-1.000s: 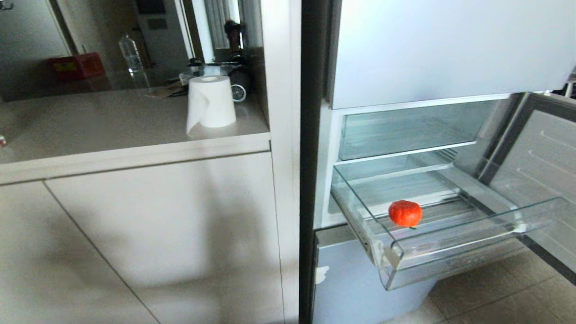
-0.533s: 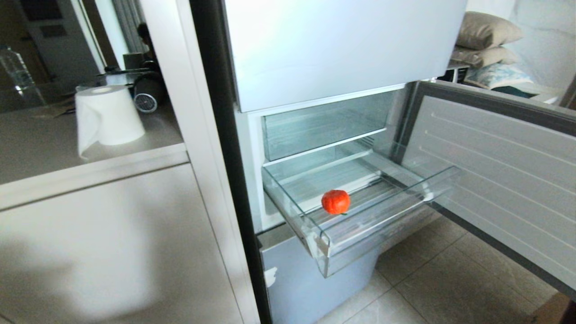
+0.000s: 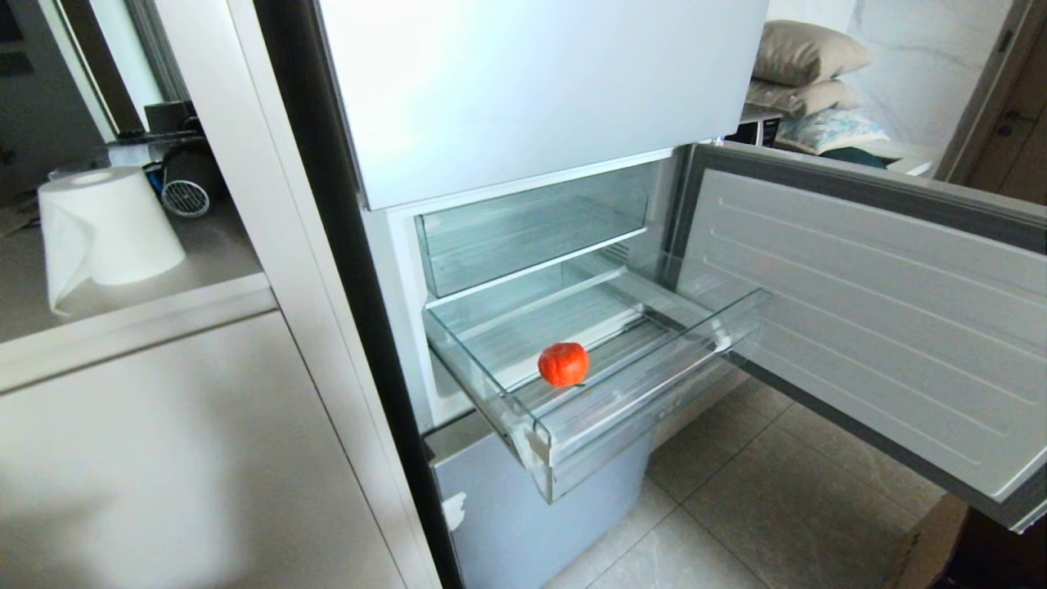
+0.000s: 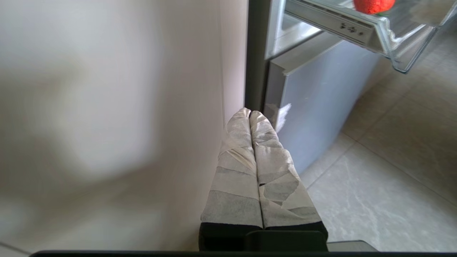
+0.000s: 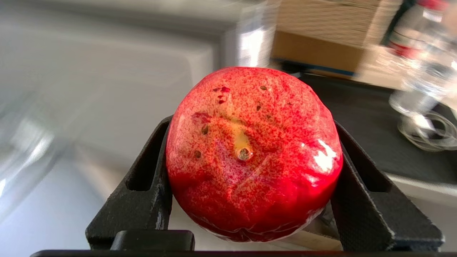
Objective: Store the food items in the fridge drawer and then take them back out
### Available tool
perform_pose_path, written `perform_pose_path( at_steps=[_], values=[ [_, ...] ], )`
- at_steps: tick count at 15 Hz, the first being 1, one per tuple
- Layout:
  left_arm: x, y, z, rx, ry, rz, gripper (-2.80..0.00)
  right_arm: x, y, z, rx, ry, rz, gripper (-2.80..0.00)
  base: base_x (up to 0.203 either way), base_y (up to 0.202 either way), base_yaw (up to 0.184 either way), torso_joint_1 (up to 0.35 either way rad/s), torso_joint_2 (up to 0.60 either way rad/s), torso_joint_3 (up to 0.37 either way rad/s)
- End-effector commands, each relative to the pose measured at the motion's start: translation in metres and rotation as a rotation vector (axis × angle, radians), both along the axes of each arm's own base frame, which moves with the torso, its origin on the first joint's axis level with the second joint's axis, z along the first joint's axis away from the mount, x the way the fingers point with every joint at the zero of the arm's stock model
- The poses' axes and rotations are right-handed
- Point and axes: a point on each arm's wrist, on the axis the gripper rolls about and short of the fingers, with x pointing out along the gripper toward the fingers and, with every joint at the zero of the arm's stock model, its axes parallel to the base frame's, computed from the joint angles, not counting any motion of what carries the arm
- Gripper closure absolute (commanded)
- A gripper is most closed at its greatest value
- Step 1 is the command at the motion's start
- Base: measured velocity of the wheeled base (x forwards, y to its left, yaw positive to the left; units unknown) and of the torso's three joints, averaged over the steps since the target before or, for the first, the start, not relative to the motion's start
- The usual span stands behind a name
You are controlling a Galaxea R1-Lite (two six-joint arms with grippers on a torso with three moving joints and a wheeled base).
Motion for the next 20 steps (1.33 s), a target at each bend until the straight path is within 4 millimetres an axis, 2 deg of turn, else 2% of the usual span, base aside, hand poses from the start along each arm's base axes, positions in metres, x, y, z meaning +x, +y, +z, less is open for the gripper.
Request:
perform_pose_path(
  at_steps=[1, 3, 8, 10, 14, 20],
  values=[
    [0.0, 0.0, 0.0, 0.0, 0.003, 0.001, 0.0, 0.016, -0.042, -0.01, 0.091, 0.024, -0.073, 0.0, 0.0, 0.0, 0.0, 0.0, 0.0, 0.0],
    [0.0, 0.0, 0.0, 0.0, 0.003, 0.001, 0.0, 0.027, -0.08, -0.024, 0.17, 0.048, -0.128, 0.0, 0.0, 0.0, 0.0, 0.0, 0.0, 0.0],
    [0.0, 0.0, 0.0, 0.0, 0.003, 0.001, 0.0, 0.049, -0.18, -0.075, 0.323, 0.081, -0.214, 0.0, 0.0, 0.0, 0.0, 0.0, 0.0, 0.0],
    [0.0, 0.0, 0.0, 0.0, 0.003, 0.001, 0.0, 0.057, -0.209, -0.093, 0.365, 0.063, -0.197, 0.0, 0.0, 0.0, 0.0, 0.0, 0.0, 0.0],
    [0.0, 0.0, 0.0, 0.0, 0.003, 0.0, 0.0, 0.056, -0.274, -0.132, 0.407, 0.054, -0.239, 0.0, 0.0, 0.0, 0.0, 0.0, 0.0, 0.0],
    [0.0, 0.0, 0.0, 0.0, 0.003, 0.001, 0.0, 0.07, -0.35, -0.199, 0.452, 0.07, -0.257, 0.0, 0.0, 0.0, 0.0, 0.0, 0.0, 0.0]
  ],
)
